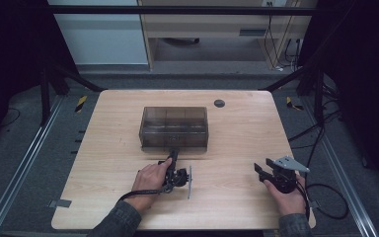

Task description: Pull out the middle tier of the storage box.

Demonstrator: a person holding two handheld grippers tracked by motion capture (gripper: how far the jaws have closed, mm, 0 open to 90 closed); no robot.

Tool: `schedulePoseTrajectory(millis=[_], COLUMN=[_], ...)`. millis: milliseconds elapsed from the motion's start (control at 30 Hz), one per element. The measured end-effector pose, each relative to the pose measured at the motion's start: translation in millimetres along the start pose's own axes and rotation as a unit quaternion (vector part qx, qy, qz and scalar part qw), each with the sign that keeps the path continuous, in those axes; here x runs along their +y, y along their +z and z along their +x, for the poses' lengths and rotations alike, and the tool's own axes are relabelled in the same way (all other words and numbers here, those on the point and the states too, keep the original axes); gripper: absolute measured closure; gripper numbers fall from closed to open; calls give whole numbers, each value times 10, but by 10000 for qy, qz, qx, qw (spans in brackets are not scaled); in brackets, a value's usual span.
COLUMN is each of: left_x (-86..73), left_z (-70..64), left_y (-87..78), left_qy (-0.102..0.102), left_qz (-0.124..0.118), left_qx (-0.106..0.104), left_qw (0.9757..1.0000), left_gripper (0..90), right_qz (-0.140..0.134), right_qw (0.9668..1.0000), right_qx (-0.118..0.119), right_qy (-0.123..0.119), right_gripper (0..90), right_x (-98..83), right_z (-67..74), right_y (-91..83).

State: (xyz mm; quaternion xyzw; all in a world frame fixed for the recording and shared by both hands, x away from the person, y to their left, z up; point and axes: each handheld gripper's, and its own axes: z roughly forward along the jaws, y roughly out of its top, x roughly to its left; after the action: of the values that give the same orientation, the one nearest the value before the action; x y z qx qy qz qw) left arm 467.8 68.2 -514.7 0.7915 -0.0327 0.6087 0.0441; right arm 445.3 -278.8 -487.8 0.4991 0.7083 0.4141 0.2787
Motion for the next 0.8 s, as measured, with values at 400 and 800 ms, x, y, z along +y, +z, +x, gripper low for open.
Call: schedulePoseTrajectory(millis=[400, 800], left_x=[-62, -265], left_z=[107, 299], left_y=[-94, -222], left_qy=[-662, -1621], left_qz=[20, -119], left_qx=[-474, -893], left_qw=[9967, 9827], left_gripper=[684, 597], right_qz=[2, 30], right_qw=[9999, 9998], right_qx=[107, 149], right_qy=[20, -90], right_gripper=[381, 316], right_x=[13, 30], right_z=[8, 56], right_y=[-2, 12])
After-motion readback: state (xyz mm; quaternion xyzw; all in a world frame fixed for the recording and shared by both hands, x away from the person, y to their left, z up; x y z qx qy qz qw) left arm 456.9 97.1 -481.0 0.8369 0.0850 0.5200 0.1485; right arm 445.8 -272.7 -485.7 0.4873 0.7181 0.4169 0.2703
